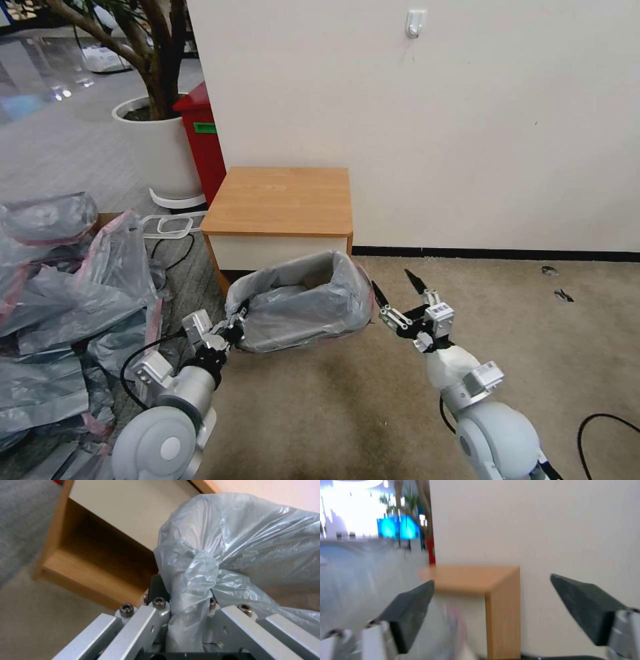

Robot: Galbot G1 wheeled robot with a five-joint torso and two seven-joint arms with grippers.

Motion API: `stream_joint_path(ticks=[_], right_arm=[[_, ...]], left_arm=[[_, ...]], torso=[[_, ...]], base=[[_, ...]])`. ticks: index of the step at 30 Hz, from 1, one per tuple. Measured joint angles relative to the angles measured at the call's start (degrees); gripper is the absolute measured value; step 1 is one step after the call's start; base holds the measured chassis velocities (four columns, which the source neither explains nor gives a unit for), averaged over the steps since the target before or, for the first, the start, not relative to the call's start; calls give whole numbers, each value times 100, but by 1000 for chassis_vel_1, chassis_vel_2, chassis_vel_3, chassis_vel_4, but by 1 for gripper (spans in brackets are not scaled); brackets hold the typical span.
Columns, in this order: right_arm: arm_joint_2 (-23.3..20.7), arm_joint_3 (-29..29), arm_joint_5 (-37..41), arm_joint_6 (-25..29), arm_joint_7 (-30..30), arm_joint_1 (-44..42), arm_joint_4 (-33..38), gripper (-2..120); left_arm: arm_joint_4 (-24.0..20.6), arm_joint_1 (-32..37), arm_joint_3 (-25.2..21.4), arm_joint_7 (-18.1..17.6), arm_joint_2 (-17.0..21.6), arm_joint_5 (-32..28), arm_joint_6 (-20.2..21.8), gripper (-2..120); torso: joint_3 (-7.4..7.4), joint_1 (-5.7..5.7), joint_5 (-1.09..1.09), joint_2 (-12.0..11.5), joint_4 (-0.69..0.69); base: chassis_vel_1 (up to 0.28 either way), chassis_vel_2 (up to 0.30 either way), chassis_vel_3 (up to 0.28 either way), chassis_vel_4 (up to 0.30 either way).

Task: Pick up the garbage bag from the table and place it over the trash can.

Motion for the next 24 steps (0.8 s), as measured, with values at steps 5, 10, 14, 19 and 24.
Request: stream_joint_path(ticks=[5,10,14,19,24], right_arm=[[-306,-43,364,-301,207,-41,852,99],[-1065,-550,56,-741,261,37,1401,83],[-1621,-1138,-318,-1107,378,308,1525,70],[-2164,-1798,-517,-1772,655,674,1532,52],[-2518,-2169,-518,-2442,717,975,1425,34]], left_arm=[[50,73,158,35,108,921,-14,4],[61,257,381,255,192,2533,-145,4],[5,320,478,262,169,3379,-160,4],[-109,445,645,261,99,4119,-211,4],[-131,501,773,236,-57,4510,-280,4]], torso=[[0,0,-1,0,0],[0,0,-2,0,0],[0,0,0,0,1],[0,0,0,0,1],[0,0,0,0,0]], base=[[0,0,0,0],[0,0,0,0],[0,0,0,0],[0,0,0,0],[0,0,0,0]])
